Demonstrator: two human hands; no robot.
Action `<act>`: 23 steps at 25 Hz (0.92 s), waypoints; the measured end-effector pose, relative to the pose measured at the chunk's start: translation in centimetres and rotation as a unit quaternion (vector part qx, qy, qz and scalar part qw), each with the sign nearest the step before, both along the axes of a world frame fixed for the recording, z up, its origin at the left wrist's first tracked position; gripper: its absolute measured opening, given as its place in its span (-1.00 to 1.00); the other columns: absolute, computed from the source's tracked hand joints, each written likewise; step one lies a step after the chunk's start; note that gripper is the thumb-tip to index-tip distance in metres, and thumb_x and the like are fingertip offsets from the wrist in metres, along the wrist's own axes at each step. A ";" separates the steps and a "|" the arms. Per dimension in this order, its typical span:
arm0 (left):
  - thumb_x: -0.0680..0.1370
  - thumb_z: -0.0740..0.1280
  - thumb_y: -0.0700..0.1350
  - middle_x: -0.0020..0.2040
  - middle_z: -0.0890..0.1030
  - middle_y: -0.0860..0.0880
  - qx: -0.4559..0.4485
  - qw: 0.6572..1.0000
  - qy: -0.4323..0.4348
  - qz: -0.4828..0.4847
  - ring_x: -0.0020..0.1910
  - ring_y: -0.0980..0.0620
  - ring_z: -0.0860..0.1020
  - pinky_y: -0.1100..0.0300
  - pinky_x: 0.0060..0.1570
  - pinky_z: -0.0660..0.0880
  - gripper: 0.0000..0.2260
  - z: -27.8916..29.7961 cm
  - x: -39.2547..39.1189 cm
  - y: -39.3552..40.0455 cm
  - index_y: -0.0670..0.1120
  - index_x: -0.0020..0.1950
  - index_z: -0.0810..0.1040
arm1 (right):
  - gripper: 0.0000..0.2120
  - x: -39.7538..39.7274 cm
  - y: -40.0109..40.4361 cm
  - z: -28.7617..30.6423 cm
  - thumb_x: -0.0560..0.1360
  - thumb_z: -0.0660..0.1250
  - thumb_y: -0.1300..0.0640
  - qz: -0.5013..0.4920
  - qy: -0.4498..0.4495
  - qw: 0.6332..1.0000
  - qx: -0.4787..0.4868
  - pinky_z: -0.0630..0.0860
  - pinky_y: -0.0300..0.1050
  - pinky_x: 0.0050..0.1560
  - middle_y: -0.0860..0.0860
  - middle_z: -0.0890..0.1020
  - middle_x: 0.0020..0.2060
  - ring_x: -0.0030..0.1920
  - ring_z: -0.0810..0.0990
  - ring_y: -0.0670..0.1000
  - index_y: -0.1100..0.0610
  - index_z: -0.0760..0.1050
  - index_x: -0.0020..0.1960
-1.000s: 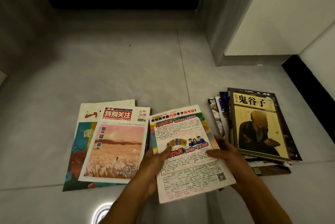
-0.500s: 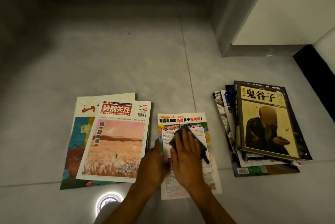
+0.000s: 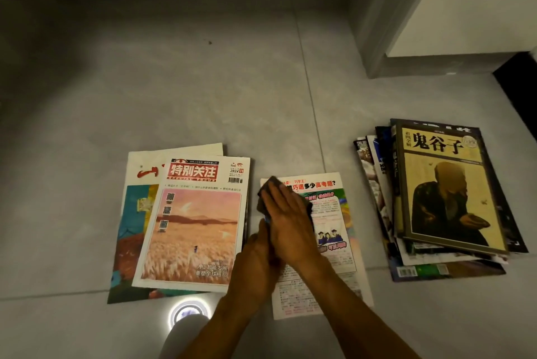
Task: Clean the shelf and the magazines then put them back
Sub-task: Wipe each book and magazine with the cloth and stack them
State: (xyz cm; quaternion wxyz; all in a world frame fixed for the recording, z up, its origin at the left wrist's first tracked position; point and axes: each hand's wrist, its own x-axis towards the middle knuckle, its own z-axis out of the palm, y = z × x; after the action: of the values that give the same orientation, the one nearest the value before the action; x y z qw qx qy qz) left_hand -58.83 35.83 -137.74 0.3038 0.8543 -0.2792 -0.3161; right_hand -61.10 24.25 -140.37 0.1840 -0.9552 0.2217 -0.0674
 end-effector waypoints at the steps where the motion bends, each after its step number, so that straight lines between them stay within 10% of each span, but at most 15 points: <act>1: 0.54 0.37 0.03 0.32 0.52 0.06 0.001 1.000 -0.002 0.001 0.22 0.06 0.55 0.24 0.16 0.47 -0.38 0.1 0.1 0.1 0.06 0.53 0.17 | -0.24 0.1 -1.2 0.3 0.34 0.50 0.29 0.048 -0.005 0.999 0.003 0.12 0.09 0.47 0.07 0.29 0.49 0.49 0.22 0.14 0.10 0.31 0.48; 8: 0.54 0.39 -0.06 0.31 0.50 0.13 -0.016 0.999 0.045 0.025 0.22 0.10 0.54 0.20 0.13 0.51 -0.34 -0.3 0.3 0.3 0.12 0.54 0.13 | -0.38 -2.5 -5.1 0.0 0.51 0.32 0.30 -0.207 0.013 0.978 0.023 0.01 0.14 0.52 0.10 0.20 0.52 0.53 0.11 0.15 0.12 0.22 0.52; 13: 0.54 0.39 -0.04 0.15 0.57 0.09 -0.021 1.000 -0.015 -0.002 0.09 0.08 0.59 0.41 -0.04 0.45 -0.49 -0.3 0.1 0.1 0.04 0.45 0.31 | -0.29 -2.4 -1.1 0.1 0.37 0.41 0.41 0.125 -0.037 0.991 0.042 0.15 0.13 0.48 0.07 0.30 0.48 0.49 0.23 0.14 0.09 0.33 0.46; 18: 0.54 0.38 -0.04 0.38 0.43 0.06 0.015 0.999 0.037 0.011 0.30 0.03 0.49 0.11 0.19 0.49 -0.22 0.1 0.0 0.4 0.11 0.58 -0.07 | -0.38 -3.3 -6.7 0.2 0.41 0.35 0.45 -0.171 -0.030 0.982 0.067 0.30 0.20 0.42 0.11 0.34 0.46 0.46 0.29 0.17 0.14 0.38 0.43; 23: 0.54 0.39 -0.01 0.24 0.55 0.05 -0.024 1.000 0.006 0.015 0.14 0.06 0.58 0.39 0.04 0.46 -0.32 -0.4 0.0 0.0 0.08 0.55 0.09 | -0.28 -2.2 -1.3 0.2 0.38 0.34 0.46 0.105 -0.046 0.986 0.121 0.13 0.05 0.51 0.01 0.27 0.50 0.51 0.18 0.06 0.07 0.31 0.48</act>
State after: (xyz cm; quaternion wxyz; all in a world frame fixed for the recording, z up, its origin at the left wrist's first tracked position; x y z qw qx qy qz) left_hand -58.84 35.83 -138.15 0.3304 0.8490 -0.2717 -0.3101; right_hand -63.28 22.94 -140.21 0.3140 -0.9399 0.1181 -0.0644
